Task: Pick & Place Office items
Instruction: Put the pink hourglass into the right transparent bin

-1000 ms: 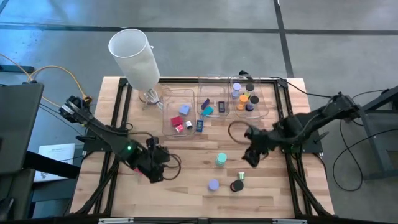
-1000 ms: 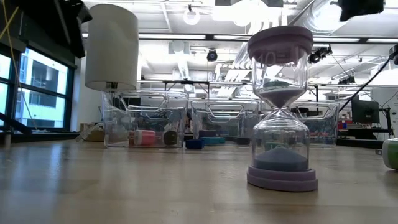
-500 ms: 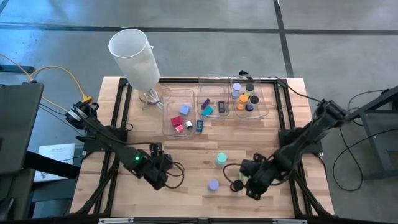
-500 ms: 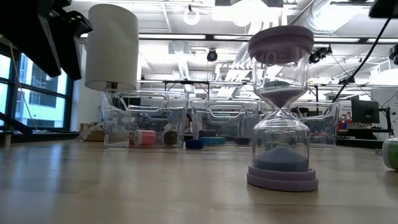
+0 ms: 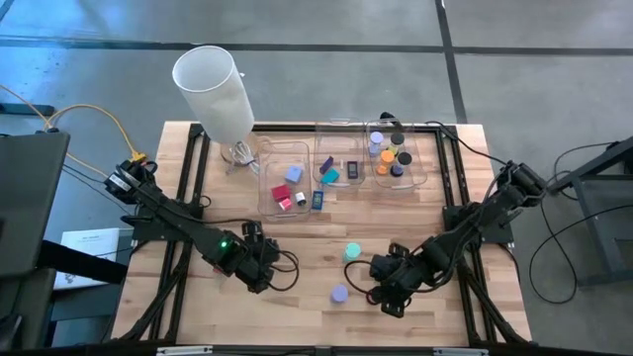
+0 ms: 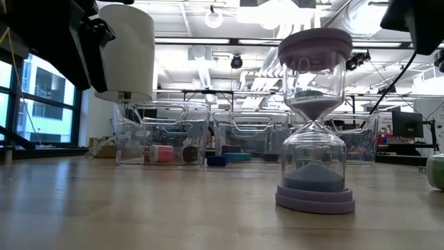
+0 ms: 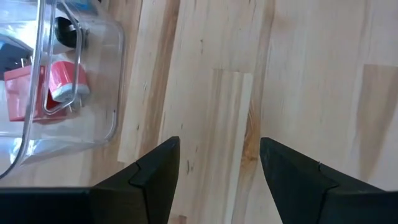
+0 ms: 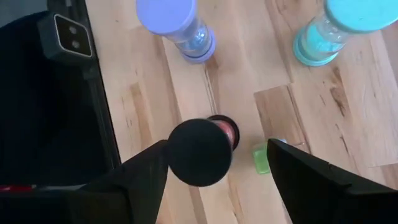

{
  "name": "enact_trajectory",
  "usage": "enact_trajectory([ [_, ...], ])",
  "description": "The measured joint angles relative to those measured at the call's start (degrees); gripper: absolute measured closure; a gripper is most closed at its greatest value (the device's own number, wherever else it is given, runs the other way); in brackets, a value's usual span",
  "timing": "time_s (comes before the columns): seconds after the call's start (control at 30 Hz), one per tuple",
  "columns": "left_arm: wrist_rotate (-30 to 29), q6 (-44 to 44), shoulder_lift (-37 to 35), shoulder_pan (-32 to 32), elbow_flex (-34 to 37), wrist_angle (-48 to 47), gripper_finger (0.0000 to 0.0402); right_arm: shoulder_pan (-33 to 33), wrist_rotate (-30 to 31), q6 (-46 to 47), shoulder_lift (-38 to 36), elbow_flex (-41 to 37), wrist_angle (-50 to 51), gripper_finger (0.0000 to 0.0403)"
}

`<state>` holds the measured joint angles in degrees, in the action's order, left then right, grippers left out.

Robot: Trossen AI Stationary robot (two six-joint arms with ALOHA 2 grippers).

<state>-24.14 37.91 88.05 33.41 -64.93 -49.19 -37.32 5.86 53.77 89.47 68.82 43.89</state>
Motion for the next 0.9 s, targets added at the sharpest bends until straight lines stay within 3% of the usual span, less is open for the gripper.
enact_trajectory([
  [0.6,0.1,0.7,0.0,2.1,0.0,0.0,0.0188,-3.4,7.2,-5.0,0.0,0.0,-5.6,0.0143],
  [0.9,0.1,0.7,0.0,2.4,0.0,0.1,0.0188,-5.4,9.2,-9.1,4.3,0.0,-6.0,0.0143],
])
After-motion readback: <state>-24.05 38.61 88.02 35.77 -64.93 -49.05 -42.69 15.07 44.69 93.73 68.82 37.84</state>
